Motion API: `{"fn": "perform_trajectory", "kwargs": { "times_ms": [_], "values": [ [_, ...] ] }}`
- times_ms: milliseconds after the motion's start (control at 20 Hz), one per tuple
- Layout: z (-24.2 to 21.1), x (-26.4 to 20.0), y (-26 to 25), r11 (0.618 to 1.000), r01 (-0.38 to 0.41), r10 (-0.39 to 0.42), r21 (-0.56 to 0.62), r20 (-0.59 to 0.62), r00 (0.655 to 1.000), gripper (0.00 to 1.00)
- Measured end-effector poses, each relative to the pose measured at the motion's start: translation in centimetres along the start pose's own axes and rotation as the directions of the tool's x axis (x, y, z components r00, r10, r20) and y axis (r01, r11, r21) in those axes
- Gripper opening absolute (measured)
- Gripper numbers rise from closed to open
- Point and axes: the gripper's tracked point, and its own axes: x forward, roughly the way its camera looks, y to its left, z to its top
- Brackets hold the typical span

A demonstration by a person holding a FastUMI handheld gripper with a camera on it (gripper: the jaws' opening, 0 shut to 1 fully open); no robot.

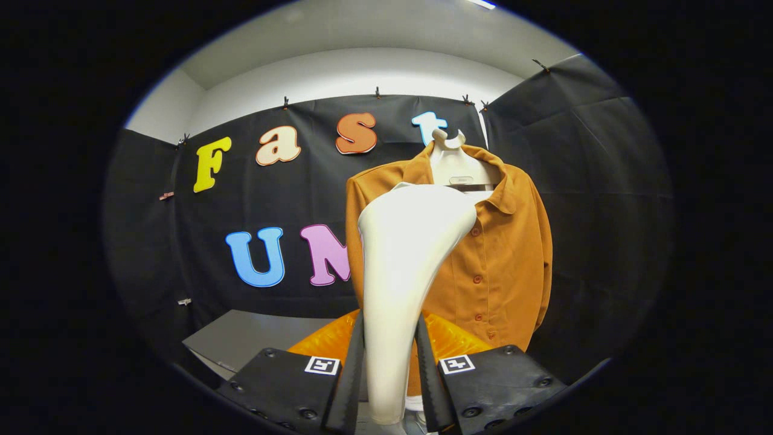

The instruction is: Iron the clothes twice with a garment steamer, once on the left side and once on the right side.

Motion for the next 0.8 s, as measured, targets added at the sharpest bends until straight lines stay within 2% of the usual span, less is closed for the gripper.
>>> {"fn": "perform_trajectory", "kwargs": {
  "times_ms": [450, 600, 800],
  "values": [
    [-2.1, 5.7, -2.8, 0.996, -0.089, 0.091, 0.027, -0.073, 0.993, 0.46],
    [-3.9, 7.2, -2.7, 0.987, -0.154, 0.160, 0.054, -0.125, 0.979, 0.46],
    [-6.4, 9.4, -4.1, 0.975, -0.196, 0.213, 0.104, -0.188, 0.959, 0.46]
  ]
}}
